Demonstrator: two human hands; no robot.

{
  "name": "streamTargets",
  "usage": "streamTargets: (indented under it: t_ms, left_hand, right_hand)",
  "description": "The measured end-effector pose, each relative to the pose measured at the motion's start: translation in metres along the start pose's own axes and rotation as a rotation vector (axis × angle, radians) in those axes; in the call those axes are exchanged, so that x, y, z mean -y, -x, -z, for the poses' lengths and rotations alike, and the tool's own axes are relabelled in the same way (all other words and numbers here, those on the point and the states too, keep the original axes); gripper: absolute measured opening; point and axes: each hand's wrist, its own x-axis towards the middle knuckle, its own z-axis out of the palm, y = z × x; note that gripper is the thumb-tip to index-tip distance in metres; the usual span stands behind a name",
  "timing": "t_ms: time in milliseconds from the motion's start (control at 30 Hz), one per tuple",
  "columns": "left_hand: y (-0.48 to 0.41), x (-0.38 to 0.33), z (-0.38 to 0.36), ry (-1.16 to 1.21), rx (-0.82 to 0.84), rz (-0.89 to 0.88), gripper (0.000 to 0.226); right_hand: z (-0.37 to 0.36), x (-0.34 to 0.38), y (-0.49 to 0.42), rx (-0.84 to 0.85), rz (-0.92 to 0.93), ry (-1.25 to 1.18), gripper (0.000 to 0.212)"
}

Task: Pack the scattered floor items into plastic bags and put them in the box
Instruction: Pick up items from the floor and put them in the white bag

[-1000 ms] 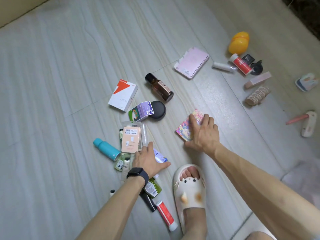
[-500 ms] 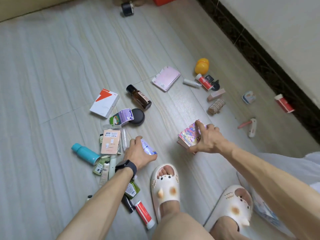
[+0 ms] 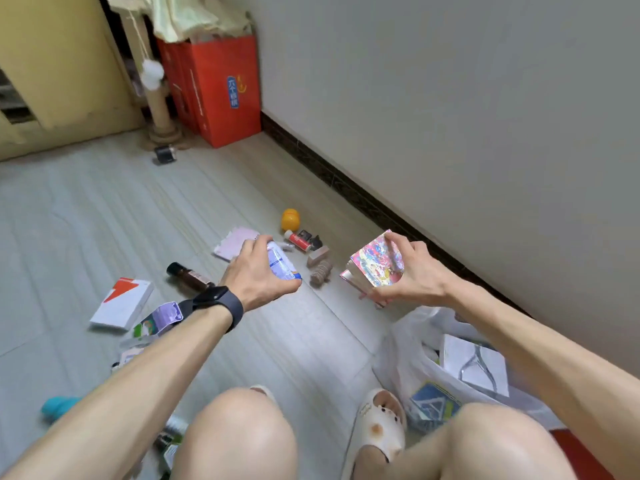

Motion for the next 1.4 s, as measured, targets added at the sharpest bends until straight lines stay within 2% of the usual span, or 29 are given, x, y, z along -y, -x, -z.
streamTargets:
  t_ms: [67,167,267,300,333,400,467,600,767,933,1100,1233,1400]
  left_hand:
    - [-0.003,-0.037,0.006,-0.024,-0.011,-0.11,0.091]
    - [-0.002,-0.092,-0.001,-0.044,-0.006,-0.241,0.095]
    - [0.006,-0.136,-0.026,-0.082,0.009,-0.354,0.096]
    - [0.009,-0.146,-0.036,-0.093,0.028,-0.386,0.096]
    - [0.013,-0.153,-0.047,-0.111,0.053,-0.411,0.096]
    - [0.018,-0.159,-0.069,-0.167,0.104,-0.45,0.098]
    - [0.02,-0.158,-0.085,-0.239,0.146,-0.49,0.097]
    - [0.014,-0.155,-0.098,-0.349,0.208,-0.516,0.096]
    - [0.004,-0.15,-0.099,-0.283,0.199,-0.456,0.096]
    - [-0.006,-0.139,-0.1,-0.311,0.2,-0.437,0.092]
    - [-0.009,-0.131,-0.1,-0.32,0.198,-0.436,0.095]
    - [-0.007,-0.132,-0.099,-0.313,0.198,-0.457,0.093]
    - [-0.003,-0.141,-0.098,-0.261,0.218,-0.506,0.096]
  right_hand:
    - [0.011,-0.032,0.027,-0.099,-0.054,-0.165,0.121]
    - [0.012,-0.089,0.066,-0.289,-0.161,-0.423,0.113]
    - [-0.002,-0.142,0.099,-0.435,-0.265,-0.586,0.087]
    - [-0.008,-0.154,0.109,-0.438,-0.323,-0.571,0.079]
    - [-0.017,-0.169,0.114,-0.423,-0.372,-0.532,0.079]
    - [-0.036,-0.186,0.12,-0.352,-0.48,-0.385,0.103]
    - [-0.052,-0.187,0.12,-0.332,-0.557,-0.278,0.118]
    - [-0.074,-0.169,0.099,-0.291,-0.599,-0.15,0.121]
    - [-0.106,-0.139,0.06,-0.377,-0.619,0.065,0.114]
    - [-0.14,-0.133,0.049,-0.448,-0.541,0.171,0.1]
    - [-0.148,-0.149,0.051,-0.374,-0.456,0.258,0.079]
    - [-0.152,-0.179,0.066,-0.292,-0.394,0.339,0.077]
    - [-0.134,-0.197,0.086,-0.343,-0.43,0.426,0.062]
